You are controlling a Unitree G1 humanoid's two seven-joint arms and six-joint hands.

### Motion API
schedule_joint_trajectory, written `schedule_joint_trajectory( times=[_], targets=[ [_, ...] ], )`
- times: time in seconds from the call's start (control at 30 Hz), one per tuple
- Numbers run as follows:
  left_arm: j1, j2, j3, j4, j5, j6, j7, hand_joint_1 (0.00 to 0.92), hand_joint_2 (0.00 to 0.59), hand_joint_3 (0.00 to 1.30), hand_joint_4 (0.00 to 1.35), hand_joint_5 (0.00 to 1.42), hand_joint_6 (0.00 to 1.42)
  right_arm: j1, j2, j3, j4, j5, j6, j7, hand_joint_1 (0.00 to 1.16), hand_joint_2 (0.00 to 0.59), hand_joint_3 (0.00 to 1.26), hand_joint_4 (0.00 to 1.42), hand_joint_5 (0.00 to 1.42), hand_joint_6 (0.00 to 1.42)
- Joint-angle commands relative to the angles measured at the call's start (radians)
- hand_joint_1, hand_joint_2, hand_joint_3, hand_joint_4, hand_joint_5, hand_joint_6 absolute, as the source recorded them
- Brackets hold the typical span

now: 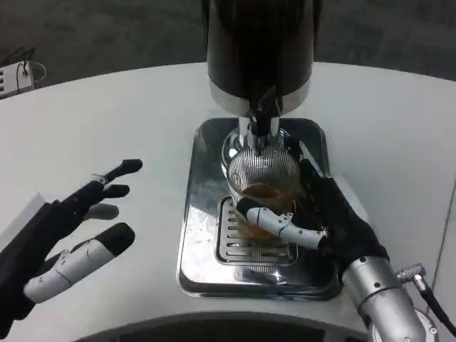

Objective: Grasp the cup under the faucet to collect the drink, then remove the cup.

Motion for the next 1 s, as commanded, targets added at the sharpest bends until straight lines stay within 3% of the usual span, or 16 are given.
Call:
schedule_joint_trajectory(
  times=[0.03,0.37,0.67,1.0],
  targets=[
    [0.023,0.025,0.012,-0.002,0.003,0.009,-0.009,0.000,0.040,0.15,0.06,0.15,0.26,-0.022,0.019,0.004,0.036,-0.001,-0.022,-0.024,0.75,0.228,0.00,0.00,0.05,0.03],
    [0.038,0.042,0.014,-0.003,-0.001,0.021,-0.012,0.000,0.040,0.15,0.06,0.15,0.26,-0.026,0.051,0.021,0.063,-0.031,-0.043,-0.088,0.78,0.219,0.00,0.00,0.11,0.04],
    [0.045,0.050,0.014,-0.013,-0.006,0.039,-0.019,0.000,0.040,0.17,0.08,0.15,0.25,-0.016,0.088,0.035,0.084,-0.063,-0.068,-0.163,0.80,0.218,0.00,0.11,0.24,0.12],
    [0.059,0.053,0.025,-0.023,-0.010,0.048,-0.020,0.000,0.040,0.18,0.09,0.15,0.24,-0.027,0.157,0.066,0.160,-0.111,-0.126,-0.294,0.87,0.220,0.17,0.30,0.44,0.26]
  ],
)
